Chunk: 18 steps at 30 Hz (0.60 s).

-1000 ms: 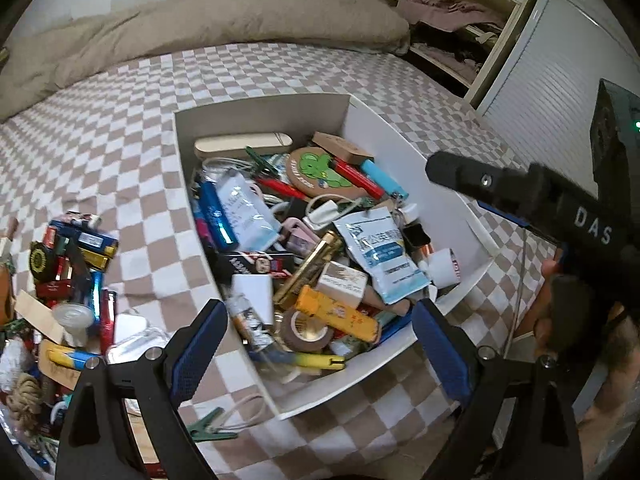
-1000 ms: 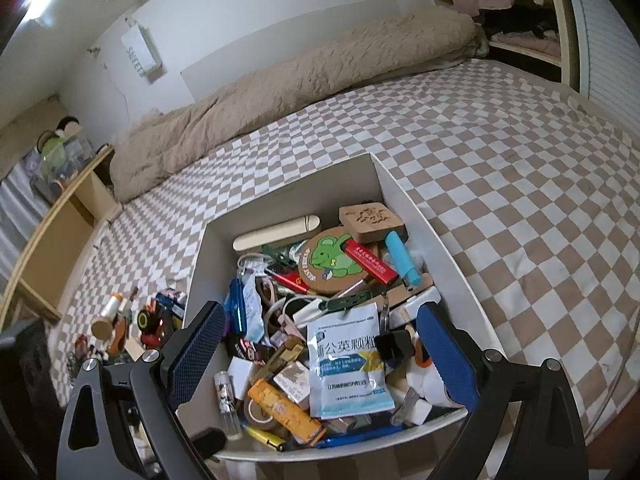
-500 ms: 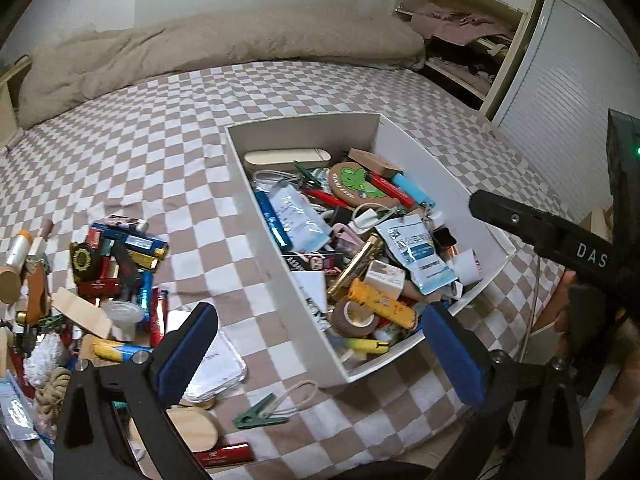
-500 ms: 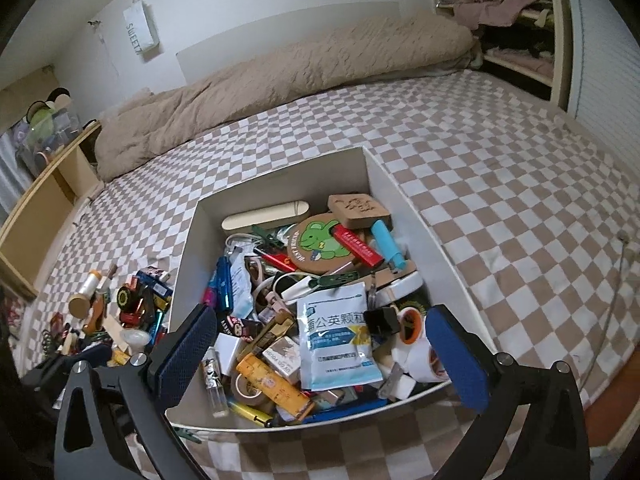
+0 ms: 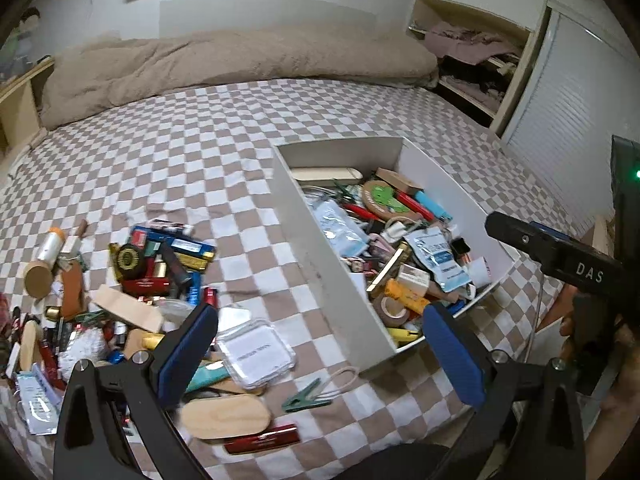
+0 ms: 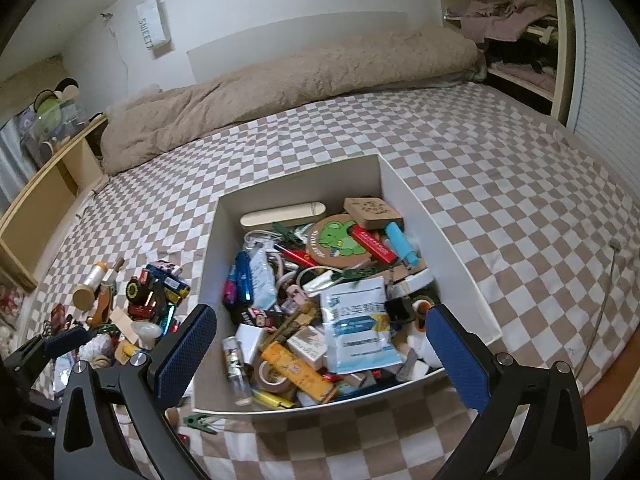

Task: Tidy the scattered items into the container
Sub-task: 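Move both open tools back from the shoebox to the pile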

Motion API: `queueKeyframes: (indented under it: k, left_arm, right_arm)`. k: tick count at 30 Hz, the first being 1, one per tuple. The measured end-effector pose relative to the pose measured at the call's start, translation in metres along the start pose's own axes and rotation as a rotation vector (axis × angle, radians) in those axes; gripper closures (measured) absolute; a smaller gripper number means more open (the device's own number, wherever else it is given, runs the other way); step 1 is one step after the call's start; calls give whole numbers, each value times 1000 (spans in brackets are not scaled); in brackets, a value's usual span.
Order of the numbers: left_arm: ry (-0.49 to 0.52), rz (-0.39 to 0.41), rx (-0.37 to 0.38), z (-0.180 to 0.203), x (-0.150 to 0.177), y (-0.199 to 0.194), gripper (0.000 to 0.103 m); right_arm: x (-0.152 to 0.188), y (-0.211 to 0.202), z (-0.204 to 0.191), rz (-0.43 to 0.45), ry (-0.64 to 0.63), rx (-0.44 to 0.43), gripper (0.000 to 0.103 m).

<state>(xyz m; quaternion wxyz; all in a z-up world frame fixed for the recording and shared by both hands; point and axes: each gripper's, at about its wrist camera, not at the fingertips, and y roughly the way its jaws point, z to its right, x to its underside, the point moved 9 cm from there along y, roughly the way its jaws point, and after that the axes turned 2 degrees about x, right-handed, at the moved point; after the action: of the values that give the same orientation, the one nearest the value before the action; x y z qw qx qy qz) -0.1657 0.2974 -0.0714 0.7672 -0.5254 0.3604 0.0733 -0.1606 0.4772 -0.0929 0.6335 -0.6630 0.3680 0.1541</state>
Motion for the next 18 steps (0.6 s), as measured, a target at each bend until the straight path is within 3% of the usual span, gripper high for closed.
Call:
queueKeyframes:
  k: [18]
  left_arm:
    - [-94,62,-170,-130,20,-61,0]
  right_arm:
    - [17,2,-113,4,-113,-87,0]
